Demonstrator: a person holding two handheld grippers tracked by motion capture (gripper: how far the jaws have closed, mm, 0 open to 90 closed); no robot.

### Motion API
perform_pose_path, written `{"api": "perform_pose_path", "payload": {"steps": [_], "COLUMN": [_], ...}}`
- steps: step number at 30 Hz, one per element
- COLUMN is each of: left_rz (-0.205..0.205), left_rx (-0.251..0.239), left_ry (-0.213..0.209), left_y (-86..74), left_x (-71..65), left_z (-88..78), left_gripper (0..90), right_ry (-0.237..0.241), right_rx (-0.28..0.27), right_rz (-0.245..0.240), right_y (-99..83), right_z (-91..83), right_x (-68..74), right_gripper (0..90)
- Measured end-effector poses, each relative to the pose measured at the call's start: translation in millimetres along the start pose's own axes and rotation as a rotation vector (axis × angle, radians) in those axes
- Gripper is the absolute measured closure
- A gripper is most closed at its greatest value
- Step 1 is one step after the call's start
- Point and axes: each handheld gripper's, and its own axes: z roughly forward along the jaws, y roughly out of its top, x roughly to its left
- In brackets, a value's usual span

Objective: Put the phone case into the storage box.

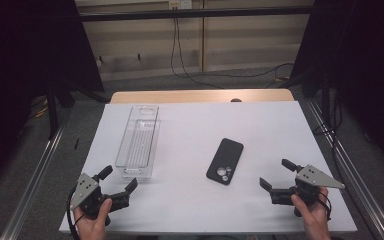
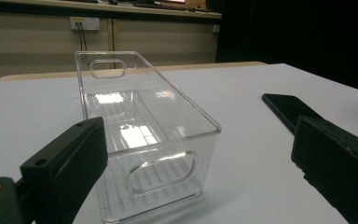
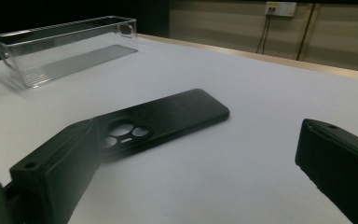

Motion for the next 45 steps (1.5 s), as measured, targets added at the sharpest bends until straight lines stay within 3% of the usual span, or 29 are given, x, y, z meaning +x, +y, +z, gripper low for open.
{"api": "perform_pose_path", "payload": {"steps": [18,45], "left_rz": [0.002,-0.004], "left_rx": [0.009,0.013], "left_ry": [-0.003,-0.007], "left_y": [-0.2,-0.5], "left_x": [0.4,2.8], "left_z": [2.4,1.7], "left_gripper": [3.6,3.5], "right_ry": [0.084,0.129], "right_rx": [-0.04,-0.069], "right_rz": [-0.04,-0.057], "right_y": [13.7,42.1], "right_z": [24.3,81.9], "right_x": [9.1,13.2], "right_gripper": [0.3,2.3]}}
